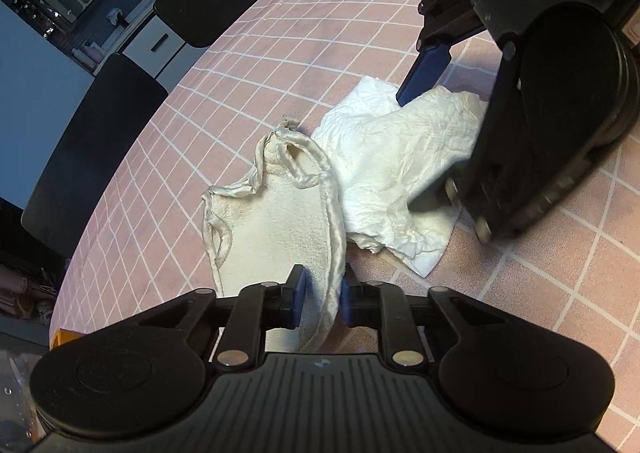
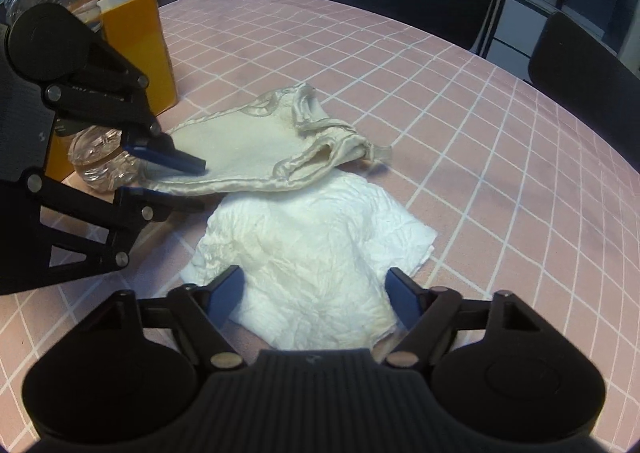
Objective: Organize soft objects
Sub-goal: 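Grasp the white cloth bag with the left tool while the right grasps the white tissue, then carry the cloth bag and white tissue into the white box and release both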
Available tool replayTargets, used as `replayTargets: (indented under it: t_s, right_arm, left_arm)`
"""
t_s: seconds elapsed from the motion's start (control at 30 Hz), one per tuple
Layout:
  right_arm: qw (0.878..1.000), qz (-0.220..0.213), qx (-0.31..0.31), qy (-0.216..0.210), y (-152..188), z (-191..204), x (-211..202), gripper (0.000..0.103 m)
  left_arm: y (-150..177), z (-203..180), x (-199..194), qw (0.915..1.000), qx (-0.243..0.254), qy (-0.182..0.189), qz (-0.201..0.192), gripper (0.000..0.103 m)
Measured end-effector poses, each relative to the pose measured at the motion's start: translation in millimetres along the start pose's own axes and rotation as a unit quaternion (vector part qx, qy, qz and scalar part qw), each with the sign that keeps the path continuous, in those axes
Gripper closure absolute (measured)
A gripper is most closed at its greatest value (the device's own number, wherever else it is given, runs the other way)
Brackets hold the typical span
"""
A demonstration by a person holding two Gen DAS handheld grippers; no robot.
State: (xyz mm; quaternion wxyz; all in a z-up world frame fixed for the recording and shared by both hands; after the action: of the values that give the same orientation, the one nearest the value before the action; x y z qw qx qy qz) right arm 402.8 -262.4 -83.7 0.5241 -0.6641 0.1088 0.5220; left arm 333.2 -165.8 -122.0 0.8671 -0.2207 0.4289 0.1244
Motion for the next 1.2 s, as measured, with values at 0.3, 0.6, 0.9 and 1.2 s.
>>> replayTargets:
  t_s: [0.3,0.6,0.9,1.2]
  right_arm:
    - [1.000,-0.006,-0.010,0.021,4,10,-4,0.078]
    - [0.998,-0.006,-0.024,0.049,0,27,-23,0.084]
    - [0.995,-0.004,-0.027,0.097,6,41,-78,0.084]
    - [0.992,-0.008,-0.037,0.122,28,82,-138,0.084]
  left_arm:
    - [-1,1,-7,0.9999,-0.005,-0.011,-0.004,0.097]
    - [-3,1,-40,0.9990,-0.013,-0.022,-0.036,0.098]
    - [6,-6,-99,0.9949,-0.024,0.005,-0.097,0.098]
    - [40,-22,-170,0.9879,-0.026,0.013,-0.153,0.098]
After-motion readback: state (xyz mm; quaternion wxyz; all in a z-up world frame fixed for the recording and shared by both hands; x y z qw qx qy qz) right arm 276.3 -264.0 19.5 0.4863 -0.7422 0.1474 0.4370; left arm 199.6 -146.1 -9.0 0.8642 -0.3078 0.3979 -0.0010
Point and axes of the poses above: each gripper's, at about its wrist camera, not at the fingertips, and x roughly the way its jaws point, z to its left, y to its underside, the point moved 3 cm from there along x, roughly the way its jaws point, and after that the axes turned 11 degrees about x, right-handed, at the moved point
